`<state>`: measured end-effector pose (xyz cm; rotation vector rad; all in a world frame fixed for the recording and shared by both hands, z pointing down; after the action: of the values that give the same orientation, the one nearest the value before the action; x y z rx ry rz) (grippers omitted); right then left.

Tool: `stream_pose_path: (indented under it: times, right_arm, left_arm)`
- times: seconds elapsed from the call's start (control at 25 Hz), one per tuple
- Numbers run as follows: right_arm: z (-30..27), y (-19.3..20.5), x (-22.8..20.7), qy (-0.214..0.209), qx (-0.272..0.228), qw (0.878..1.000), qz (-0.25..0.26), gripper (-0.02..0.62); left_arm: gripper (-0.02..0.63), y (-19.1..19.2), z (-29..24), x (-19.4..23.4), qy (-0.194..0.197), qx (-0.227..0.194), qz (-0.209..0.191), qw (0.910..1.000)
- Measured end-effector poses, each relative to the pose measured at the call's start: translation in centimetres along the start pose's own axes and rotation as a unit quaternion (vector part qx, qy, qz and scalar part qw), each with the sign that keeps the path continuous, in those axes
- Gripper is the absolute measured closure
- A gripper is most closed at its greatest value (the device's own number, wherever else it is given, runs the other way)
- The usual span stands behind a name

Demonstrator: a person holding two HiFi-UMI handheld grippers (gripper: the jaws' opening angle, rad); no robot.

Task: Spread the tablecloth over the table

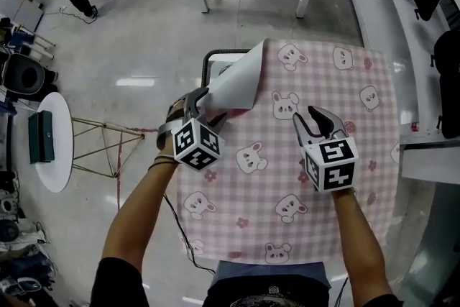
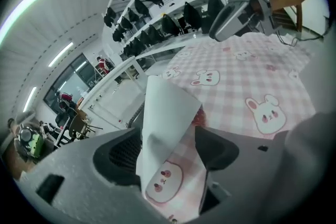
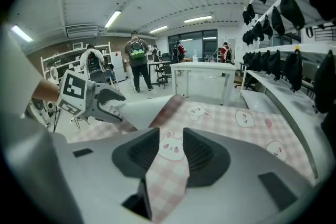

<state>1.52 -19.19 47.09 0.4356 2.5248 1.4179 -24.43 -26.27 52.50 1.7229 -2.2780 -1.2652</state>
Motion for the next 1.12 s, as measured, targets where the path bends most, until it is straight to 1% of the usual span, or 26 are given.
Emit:
stream_pose_path:
  times: [0.12, 0.2, 0.24, 0.28, 0.36, 0.48, 0.6, 0.72, 0.84, 0.96, 1.12]
  right_arm:
    - [-0.2, 0.6, 0.1, 0.006, 0.01, 1.0, 0.007, 0.45]
    - [-0.3, 0.7, 0.1, 0.008, 0.014, 1.0, 0.008, 0.452]
    - [-0.4, 0.8, 0.1, 0.01, 0.015, 1.0, 0.006, 0.453]
    - [-0.4, 0.8, 0.0, 0.011, 0.016, 1.0, 0.004, 0.454]
    - [-0.5, 0.9, 0.0, 0.012, 0.018, 1.0, 0.003, 0.454]
    - [-0.8, 0.8, -0.1, 0.012, 0.019, 1.0, 0.002, 0.456]
    - [-1.0, 0.3, 0.1, 0.01, 0.017, 1.0, 0.001, 0.456]
    - [-1.4, 0.0, 0.2, 0.007, 0.017, 1.0, 0.002, 0.456]
    - [-2.0, -0.1, 0.3, 0.008, 0.021, 1.0, 0.005, 0.457]
    - [-2.7, -0.2, 0.3, 0.006, 0.025, 1.0, 0.006, 0.456]
    - [-3.4, -0.2, 0.3, 0.006, 0.031, 0.999, 0.007, 0.457]
  left_arm:
    - [0.292, 0.5, -0.7, 0.0, 0.002, 0.002, -0.033, 0.9995]
    - [0.328, 0.6, -0.9, 0.1, -0.002, -0.002, -0.047, 0.9989]
    - [0.351, 0.6, -0.9, 0.2, -0.005, -0.005, -0.049, 0.9988]
    - [0.358, 0.6, -0.9, 0.4, -0.008, -0.009, -0.048, 0.9988]
    - [0.373, 0.6, -0.8, 0.9, -0.012, -0.02, -0.031, 0.9992]
    - [0.416, 0.6, -0.5, 2.0, -0.016, -0.039, 0.023, 0.9988]
    - [0.462, 0.8, -0.4, 3.5, -0.017, -0.057, 0.096, 0.9937]
    - [0.495, 1.4, -0.6, 5.1, -0.012, -0.069, 0.172, 0.9826]
    - [0.518, 2.1, -0.8, 7.0, -0.007, -0.076, 0.233, 0.9696]
    - [0.535, 3.2, -1.4, 8.2, -0.014, -0.072, 0.274, 0.959]
    - [0.553, 4.6, -2.6, 9.0, -0.029, -0.065, 0.297, 0.9521]
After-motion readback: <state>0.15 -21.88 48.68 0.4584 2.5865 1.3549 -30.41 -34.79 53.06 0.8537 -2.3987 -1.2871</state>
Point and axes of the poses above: the fingertips, and each gripper's own axes: z backward along the fingers, x to its left, y out of its underside, the point moved 9 cm from there along z, backward along the fingers, and after that the axes turned 6 degrees about -x, right-handed, at the moved point
